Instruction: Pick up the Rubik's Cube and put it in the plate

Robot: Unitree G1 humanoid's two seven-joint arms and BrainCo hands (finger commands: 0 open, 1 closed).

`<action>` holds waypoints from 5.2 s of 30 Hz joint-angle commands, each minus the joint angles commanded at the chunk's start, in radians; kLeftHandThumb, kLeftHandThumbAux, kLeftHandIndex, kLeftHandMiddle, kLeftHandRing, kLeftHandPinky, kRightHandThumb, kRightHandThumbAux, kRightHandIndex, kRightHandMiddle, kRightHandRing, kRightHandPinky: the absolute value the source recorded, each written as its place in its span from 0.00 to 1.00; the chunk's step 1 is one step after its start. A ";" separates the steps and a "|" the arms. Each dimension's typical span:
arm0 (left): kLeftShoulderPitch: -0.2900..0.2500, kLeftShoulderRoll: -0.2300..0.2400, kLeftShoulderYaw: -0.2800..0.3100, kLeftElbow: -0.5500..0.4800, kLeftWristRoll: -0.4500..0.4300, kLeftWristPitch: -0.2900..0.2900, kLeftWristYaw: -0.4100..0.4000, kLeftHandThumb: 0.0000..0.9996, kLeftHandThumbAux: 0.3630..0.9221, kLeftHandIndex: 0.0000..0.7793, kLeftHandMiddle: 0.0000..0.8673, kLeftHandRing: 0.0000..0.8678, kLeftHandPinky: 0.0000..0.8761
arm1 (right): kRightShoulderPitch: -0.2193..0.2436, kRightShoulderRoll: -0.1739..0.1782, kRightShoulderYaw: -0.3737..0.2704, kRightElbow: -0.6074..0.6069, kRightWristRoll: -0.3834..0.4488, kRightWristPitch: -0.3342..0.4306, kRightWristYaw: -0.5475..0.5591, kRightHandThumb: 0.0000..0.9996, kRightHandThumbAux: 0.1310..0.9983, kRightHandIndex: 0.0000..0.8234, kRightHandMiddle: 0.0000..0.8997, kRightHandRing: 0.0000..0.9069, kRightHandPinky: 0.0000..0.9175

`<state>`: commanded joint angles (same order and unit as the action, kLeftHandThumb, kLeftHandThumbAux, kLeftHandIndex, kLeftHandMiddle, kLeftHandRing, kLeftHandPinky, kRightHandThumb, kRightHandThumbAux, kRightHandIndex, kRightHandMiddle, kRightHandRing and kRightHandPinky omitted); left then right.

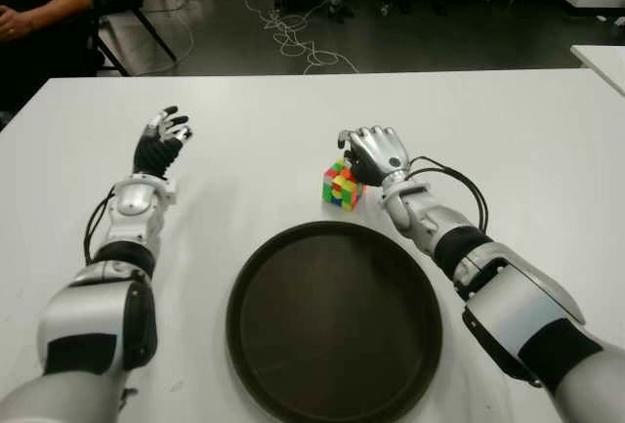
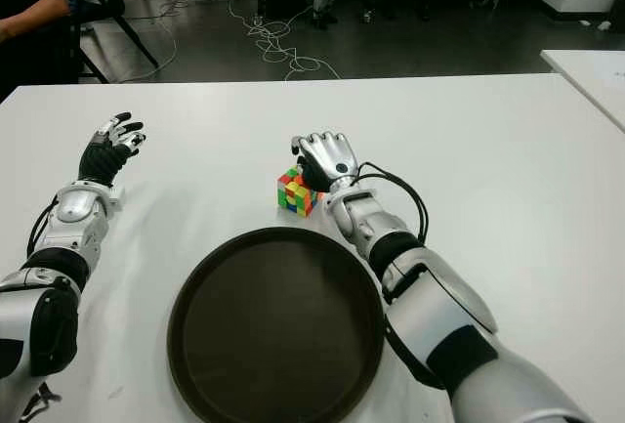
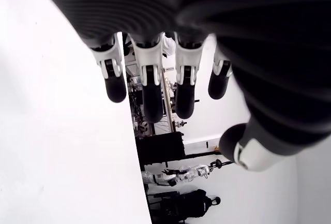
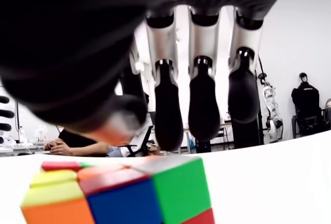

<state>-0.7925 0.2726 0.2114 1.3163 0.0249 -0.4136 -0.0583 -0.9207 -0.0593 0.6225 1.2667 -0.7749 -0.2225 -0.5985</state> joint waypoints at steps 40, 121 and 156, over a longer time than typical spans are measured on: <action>-0.001 0.002 0.003 0.002 -0.002 0.001 -0.013 0.15 0.40 0.11 0.21 0.18 0.13 | -0.003 -0.003 -0.004 -0.004 -0.002 -0.017 -0.014 0.67 0.71 0.49 0.49 0.53 0.54; 0.005 0.002 0.000 0.002 0.001 0.005 -0.002 0.14 0.41 0.12 0.20 0.15 0.10 | -0.006 -0.012 -0.023 -0.001 0.010 -0.013 -0.044 0.00 0.82 0.00 0.00 0.00 0.00; 0.000 0.009 0.007 0.005 -0.005 0.012 -0.015 0.14 0.43 0.13 0.21 0.17 0.12 | 0.024 0.031 -0.357 -0.004 0.380 -0.163 0.302 0.00 0.52 0.11 0.09 0.11 0.14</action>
<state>-0.7922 0.2814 0.2183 1.3211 0.0201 -0.4019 -0.0735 -0.8966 -0.0280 0.2652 1.2630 -0.3948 -0.3854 -0.2968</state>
